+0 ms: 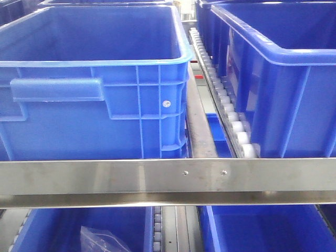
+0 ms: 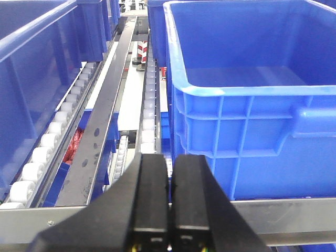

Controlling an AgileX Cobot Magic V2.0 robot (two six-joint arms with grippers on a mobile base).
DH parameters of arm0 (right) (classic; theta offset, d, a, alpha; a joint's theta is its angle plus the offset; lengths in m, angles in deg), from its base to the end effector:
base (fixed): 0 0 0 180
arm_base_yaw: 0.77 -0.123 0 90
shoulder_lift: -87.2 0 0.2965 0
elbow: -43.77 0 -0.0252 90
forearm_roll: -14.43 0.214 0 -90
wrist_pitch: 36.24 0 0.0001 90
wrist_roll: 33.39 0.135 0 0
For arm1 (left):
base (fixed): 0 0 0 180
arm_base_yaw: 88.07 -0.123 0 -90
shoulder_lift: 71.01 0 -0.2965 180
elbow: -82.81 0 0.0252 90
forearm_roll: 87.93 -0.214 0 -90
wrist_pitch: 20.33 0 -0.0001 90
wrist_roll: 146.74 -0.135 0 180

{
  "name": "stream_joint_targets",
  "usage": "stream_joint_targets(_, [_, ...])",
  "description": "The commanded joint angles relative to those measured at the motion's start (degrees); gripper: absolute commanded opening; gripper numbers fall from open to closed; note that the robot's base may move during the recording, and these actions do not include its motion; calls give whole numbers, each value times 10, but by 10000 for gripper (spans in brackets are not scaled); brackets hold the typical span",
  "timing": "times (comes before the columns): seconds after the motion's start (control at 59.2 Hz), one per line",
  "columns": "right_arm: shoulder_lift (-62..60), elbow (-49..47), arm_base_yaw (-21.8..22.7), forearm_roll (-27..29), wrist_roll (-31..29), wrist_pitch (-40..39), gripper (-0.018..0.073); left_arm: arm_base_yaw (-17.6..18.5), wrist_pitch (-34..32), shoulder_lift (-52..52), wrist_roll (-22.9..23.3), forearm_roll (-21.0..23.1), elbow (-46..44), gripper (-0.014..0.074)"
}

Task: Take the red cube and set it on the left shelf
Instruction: 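Lower the red cube into a blue bin on the shelf and open the right gripper, then raise the open right gripper up out of the blue bin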

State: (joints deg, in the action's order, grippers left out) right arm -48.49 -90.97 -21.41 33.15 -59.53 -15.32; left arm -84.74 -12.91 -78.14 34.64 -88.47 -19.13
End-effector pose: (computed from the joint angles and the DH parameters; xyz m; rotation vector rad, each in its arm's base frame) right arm 0.1144 0.0596 0.3121 -0.5582 1.8332 0.2517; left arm 0.0517 -0.0028 0.1966 0.0341 1.6163 -0.0553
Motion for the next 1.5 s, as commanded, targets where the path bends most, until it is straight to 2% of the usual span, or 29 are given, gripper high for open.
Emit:
stream_joint_targets(0.0, [1,-17,2,11,-5,-48,55,4,-50,9,0,2,13,102])
stream_joint_targets(0.237, [39,-27,2,11,-5,-106,55,4,-50,9,0,2,13,102])
stream_joint_targets(0.473, [163,-110,8,11,-5,-160,55,4,-50,9,0,2,13,102])
stream_joint_targets(0.558, [206,-148,32,11,-5,-174,55,4,-50,9,0,2,13,102])
stream_joint_targets(0.811, [313,-250,152,11,-5,-148,64,4,-50,9,0,2,13,102])
stream_joint_targets(0.862, [328,-265,171,11,-5,-139,96,4,-50,9,0,2,13,102])
stream_joint_targets(0.929, [345,-280,189,11,-5,-135,189,4,-50,9,0,2,13,102])
stream_joint_targets(1.081, [366,-288,201,12,-5,-154,518,4,-50,9,0,2,13,102])
stream_joint_targets(1.149, [371,-288,201,12,-5,-161,564,4,-50,9,0,2,13,102])
stream_joint_targets(1.369, [370,-287,201,13,-5,-165,500,4,-50,9,0,2,13,102])
stream_joint_targets(1.436, [366,-287,201,13,-5,-163,428,4,-50,9,0,2,13,102])
stream_joint_targets(1.487, [359,-287,201,13,-5,-160,321,4,-50,9,0,2,13,102])
